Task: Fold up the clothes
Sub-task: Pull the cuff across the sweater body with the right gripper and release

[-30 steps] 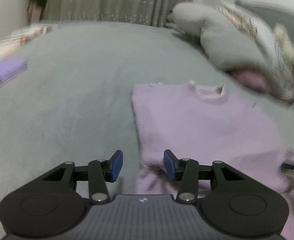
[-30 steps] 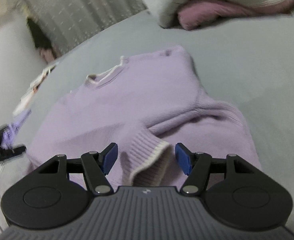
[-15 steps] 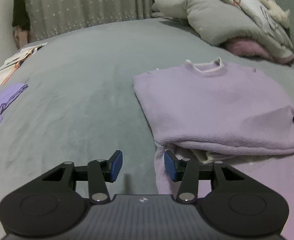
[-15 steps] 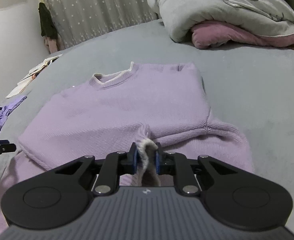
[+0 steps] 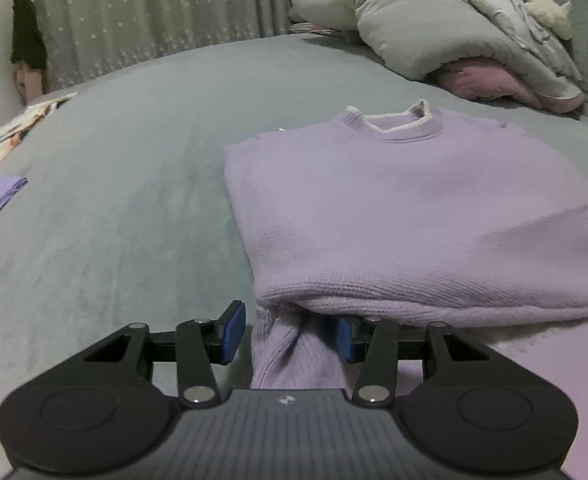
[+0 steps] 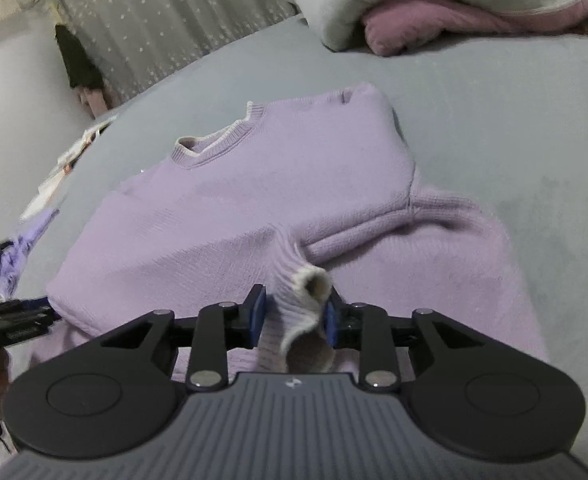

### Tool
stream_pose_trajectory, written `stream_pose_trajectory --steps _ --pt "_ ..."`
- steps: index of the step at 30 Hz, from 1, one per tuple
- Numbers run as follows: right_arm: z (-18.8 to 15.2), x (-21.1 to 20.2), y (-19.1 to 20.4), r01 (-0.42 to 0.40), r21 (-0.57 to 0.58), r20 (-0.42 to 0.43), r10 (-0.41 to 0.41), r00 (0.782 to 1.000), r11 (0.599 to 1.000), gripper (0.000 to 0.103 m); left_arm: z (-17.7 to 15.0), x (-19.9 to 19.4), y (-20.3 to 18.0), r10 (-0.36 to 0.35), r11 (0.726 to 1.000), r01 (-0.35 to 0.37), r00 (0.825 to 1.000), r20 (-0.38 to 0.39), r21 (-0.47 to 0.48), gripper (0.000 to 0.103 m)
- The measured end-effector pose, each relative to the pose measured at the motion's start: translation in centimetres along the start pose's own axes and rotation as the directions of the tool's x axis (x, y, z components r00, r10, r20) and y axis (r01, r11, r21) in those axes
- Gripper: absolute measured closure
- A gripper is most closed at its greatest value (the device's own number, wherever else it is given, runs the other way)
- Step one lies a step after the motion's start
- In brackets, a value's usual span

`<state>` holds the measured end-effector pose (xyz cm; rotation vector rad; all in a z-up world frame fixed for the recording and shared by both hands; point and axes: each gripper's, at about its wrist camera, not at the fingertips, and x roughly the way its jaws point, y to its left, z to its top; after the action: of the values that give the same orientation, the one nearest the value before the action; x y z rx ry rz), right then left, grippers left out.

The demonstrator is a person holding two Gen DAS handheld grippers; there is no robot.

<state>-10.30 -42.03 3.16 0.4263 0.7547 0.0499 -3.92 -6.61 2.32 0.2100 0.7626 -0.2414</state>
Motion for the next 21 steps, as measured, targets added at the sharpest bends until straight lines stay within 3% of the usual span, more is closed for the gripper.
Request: stream_pose_trajectory --steps 3,8,15,21 --pt "-0.1 -0.3 0.3 -0.005 -0.005 0.012 0.005 1.000 1.000 0.091 0.0 0.2 1.5 -0.014 0.986 0.007 0.999 -0.044 -0.164 0.069" --pt "-0.2 -1.5 0.6 -0.023 -0.006 0.037 0.023 0.999 1.000 0.094 0.0 -0.3 2.4 -0.004 0.964 -0.013 0.998 -0.062 -0.265 0.071" --pt "1.0 -2.5 1.0 -0.063 -0.062 0.066 0.067 0.996 0.996 0.094 -0.6 -0.5 5.7 -0.103 0.875 0.071 0.994 -0.040 -0.480 0.072" --pt "2.2 -2.2 0.1 -0.060 -0.005 0.068 0.060 0.996 0.998 0.094 -0.8 -0.9 6.2 -0.113 0.851 0.081 0.993 -0.030 -0.519 0.072"
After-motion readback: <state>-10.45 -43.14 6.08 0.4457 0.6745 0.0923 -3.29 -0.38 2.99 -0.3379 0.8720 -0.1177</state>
